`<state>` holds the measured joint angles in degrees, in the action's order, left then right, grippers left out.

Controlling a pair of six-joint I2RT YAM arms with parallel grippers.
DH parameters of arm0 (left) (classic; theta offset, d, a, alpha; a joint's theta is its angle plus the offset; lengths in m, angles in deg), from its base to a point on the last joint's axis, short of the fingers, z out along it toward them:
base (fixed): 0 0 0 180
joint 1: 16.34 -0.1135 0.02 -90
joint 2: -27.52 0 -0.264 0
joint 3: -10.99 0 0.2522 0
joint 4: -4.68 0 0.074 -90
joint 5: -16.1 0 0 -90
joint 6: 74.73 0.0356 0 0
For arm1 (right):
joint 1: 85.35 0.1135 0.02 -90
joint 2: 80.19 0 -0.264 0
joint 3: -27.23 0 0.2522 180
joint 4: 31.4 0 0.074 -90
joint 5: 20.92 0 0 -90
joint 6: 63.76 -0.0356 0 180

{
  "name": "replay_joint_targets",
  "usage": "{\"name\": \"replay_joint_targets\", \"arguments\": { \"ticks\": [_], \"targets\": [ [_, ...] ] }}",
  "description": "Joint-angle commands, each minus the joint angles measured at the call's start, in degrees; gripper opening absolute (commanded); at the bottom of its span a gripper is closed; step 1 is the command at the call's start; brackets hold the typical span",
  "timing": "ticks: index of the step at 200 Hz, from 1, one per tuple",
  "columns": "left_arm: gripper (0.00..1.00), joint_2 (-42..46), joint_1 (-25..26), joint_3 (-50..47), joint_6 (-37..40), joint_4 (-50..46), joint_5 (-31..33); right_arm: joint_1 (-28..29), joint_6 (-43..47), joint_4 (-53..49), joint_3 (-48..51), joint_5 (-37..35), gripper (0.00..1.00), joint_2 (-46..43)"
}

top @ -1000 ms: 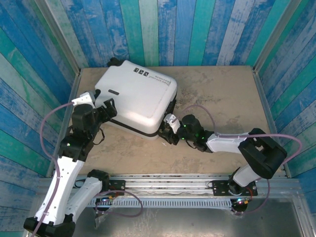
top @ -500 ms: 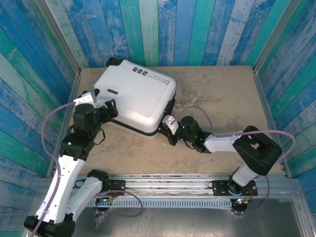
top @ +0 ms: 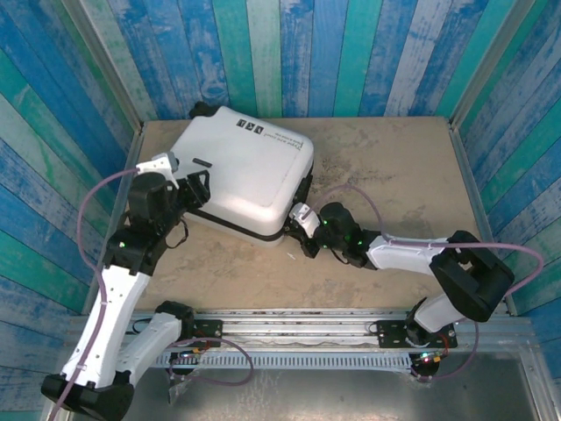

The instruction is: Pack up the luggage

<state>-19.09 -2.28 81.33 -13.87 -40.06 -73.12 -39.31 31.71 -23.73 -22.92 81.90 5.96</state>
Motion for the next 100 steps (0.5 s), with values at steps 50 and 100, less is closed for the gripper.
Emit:
{"name": "replay_joint_targets", "arguments": {
  "ticks": [50, 100],
  "targets": [
    [0.63, -17.26, 7.56, 9.52, 3.95, -2.49, 0.52, -0.22, 0.86, -10.23, -6.26, -4.19, 0.00, -0.55],
    [0.53, -31.96, 7.56, 13.17, 1.17, -13.65, 7.16, -0.38, -0.25, -12.45, -7.54, -6.68, 0.00, -1.71]
  ]
}}
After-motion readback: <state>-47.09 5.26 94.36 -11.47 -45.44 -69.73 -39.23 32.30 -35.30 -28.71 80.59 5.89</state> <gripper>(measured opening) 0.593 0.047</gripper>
